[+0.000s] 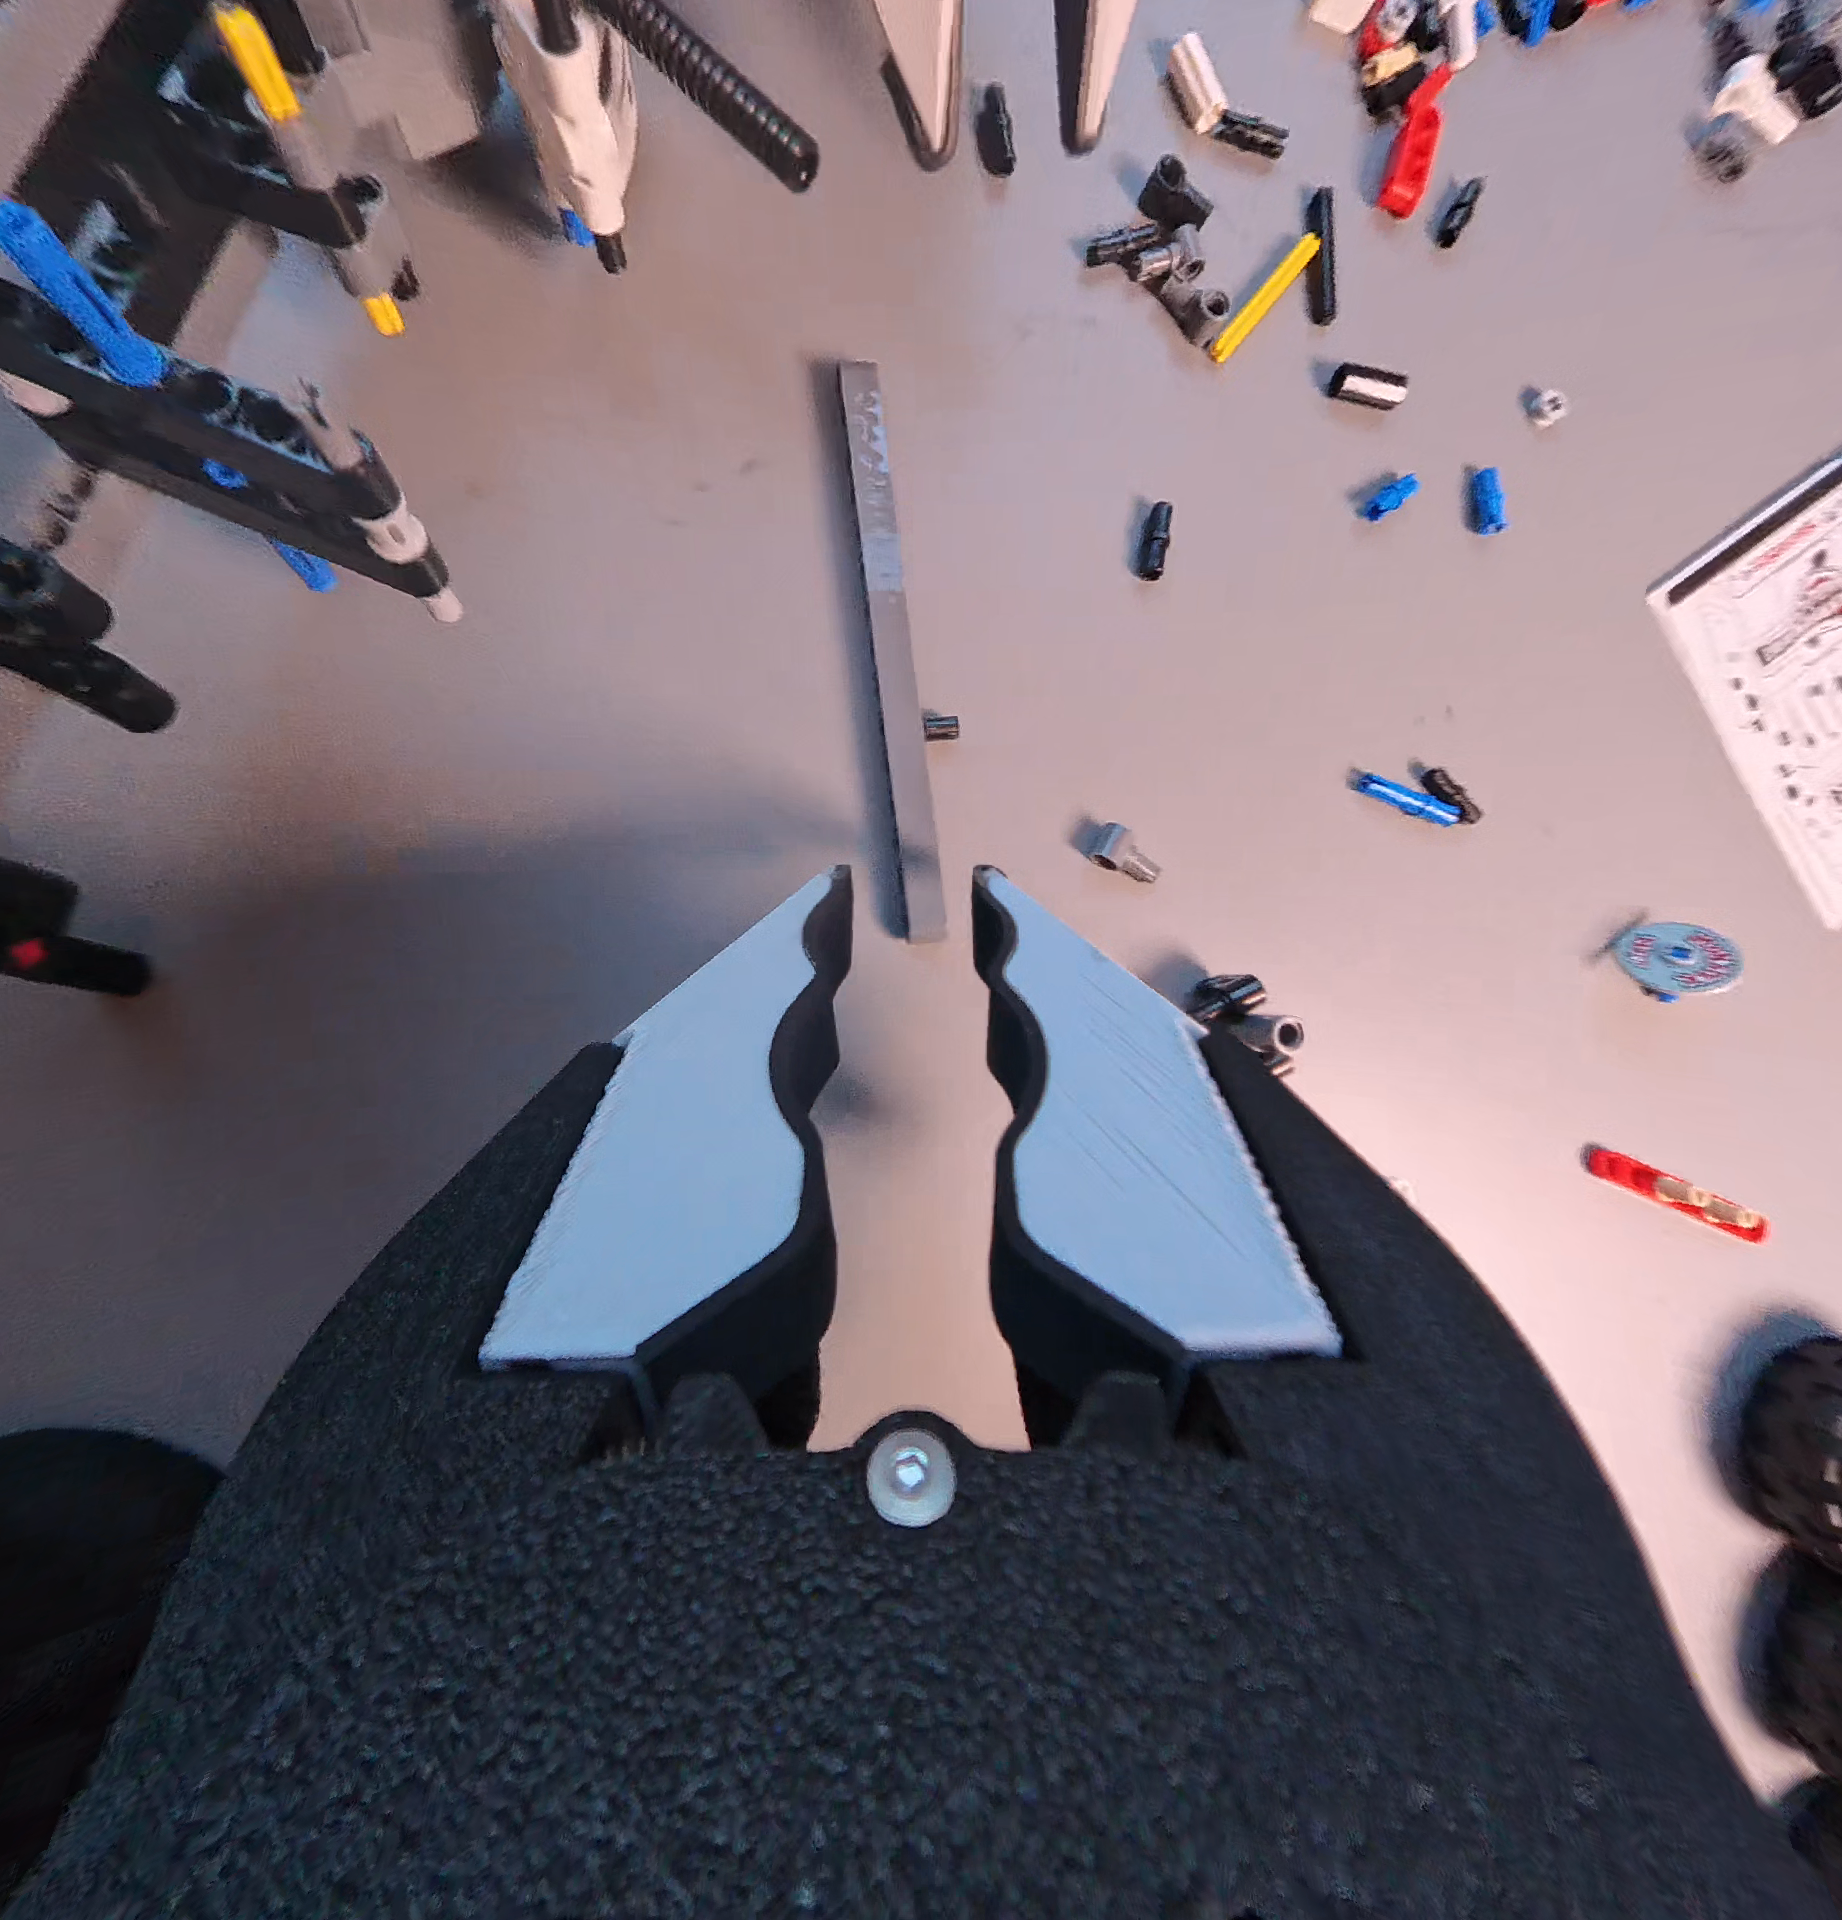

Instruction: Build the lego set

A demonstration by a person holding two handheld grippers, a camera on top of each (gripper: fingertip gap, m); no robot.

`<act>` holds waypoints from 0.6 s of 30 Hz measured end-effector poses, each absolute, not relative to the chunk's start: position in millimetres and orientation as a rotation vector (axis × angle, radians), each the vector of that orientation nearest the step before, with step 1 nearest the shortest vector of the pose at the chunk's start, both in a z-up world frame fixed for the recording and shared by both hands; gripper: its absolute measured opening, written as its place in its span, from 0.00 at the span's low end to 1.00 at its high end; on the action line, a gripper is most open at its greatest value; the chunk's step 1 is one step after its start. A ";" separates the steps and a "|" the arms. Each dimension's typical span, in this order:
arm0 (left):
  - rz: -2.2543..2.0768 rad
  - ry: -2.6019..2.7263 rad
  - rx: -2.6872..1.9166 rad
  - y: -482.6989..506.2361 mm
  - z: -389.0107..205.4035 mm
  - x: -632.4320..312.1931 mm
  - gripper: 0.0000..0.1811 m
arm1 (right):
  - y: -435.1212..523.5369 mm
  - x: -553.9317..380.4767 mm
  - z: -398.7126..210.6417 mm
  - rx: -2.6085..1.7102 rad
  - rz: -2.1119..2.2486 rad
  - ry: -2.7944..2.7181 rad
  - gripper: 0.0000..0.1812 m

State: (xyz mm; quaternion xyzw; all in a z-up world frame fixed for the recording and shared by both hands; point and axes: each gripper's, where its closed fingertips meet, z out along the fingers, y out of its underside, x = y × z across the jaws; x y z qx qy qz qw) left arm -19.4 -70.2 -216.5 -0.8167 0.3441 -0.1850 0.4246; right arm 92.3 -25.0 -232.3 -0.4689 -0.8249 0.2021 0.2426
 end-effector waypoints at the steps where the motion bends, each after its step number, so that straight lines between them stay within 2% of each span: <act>1: -0.471 0.872 -2.046 -69.0 -217.6 -17.1 0.13 | -25.3 92.3 -233.1 -1.248 0.545 -2.253 0.12; 4: -0.475 0.914 -2.039 -69.6 -218.6 -10.6 0.12 | -23.8 91.3 -241.4 -1.235 0.534 -2.276 0.11; 6: -0.486 0.934 -2.037 -72.3 -220.1 -7.0 0.11 | -27.0 87.9 -240.9 -1.245 0.608 -2.297 0.04; 8: -0.511 0.933 -2.054 -74.3 -222.3 -5.3 0.11 | -25.3 83.7 -240.6 -1.224 0.597 -2.319 0.04; 18: -0.788 0.723 -2.153 -70.0 -217.7 -9.4 0.15 | -31.0 48.0 -202.6 -0.397 0.164 -1.895 0.00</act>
